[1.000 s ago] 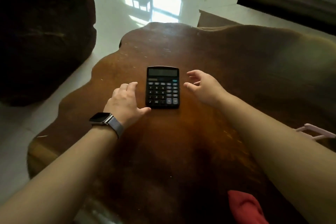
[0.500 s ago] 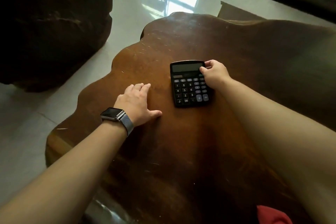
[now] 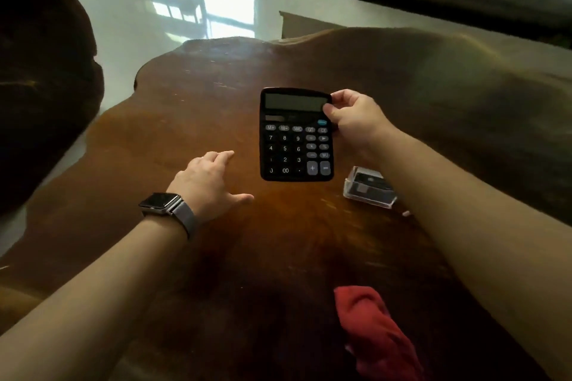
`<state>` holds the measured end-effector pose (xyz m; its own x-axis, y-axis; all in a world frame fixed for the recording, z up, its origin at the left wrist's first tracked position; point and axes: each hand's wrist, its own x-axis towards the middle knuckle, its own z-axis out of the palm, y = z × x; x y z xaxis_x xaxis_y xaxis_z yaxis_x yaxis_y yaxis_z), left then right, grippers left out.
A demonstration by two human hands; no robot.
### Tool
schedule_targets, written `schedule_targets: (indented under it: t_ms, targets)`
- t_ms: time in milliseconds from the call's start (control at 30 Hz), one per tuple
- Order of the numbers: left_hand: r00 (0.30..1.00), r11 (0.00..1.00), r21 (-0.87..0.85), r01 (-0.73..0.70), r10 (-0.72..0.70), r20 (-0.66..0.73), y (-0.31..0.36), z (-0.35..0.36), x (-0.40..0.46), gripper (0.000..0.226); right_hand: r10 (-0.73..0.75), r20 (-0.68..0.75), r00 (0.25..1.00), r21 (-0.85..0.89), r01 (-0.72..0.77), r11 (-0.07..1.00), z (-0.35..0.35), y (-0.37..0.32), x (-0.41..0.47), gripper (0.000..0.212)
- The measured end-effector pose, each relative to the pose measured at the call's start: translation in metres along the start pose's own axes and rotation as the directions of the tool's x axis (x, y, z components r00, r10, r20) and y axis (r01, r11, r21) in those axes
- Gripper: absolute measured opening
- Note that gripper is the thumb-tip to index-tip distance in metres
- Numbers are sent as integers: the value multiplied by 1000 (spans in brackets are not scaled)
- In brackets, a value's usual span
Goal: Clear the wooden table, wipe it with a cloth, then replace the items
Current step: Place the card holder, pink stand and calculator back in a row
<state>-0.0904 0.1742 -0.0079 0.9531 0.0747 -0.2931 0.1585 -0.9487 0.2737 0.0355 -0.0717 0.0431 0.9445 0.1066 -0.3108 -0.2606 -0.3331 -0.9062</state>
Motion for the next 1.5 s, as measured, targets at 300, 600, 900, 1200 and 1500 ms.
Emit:
schedule_targets:
  t_ms: [300, 600, 900, 1200, 1500]
  targets:
    - [975, 976, 11, -219, 218, 45, 164, 25, 7, 99, -20, -336, 942, 79, 50, 996, -214, 14, -93, 10]
    - [921, 921, -8, -389, 389, 19, 273, 68, -5, 76, 126, -488, 864, 103, -86, 991, -327, 104, -149, 15]
    - [899, 899, 0, -439, 439, -5, 293, 104, -4, 54, 262, -510, 819, 151, -215, 965, -326, 198, -120, 14]
    - [872, 873, -44, -486, 480, -96, 283, 110, -11, 51, 292, -532, 795, 110, -277, 955, -315, 226, -83, 14]
    - [845, 843, -65, -534, 530, -69, 257, 101, -27, 33, 279, -583, 763, 31, -323, 946, -306, 239, -77, 18]
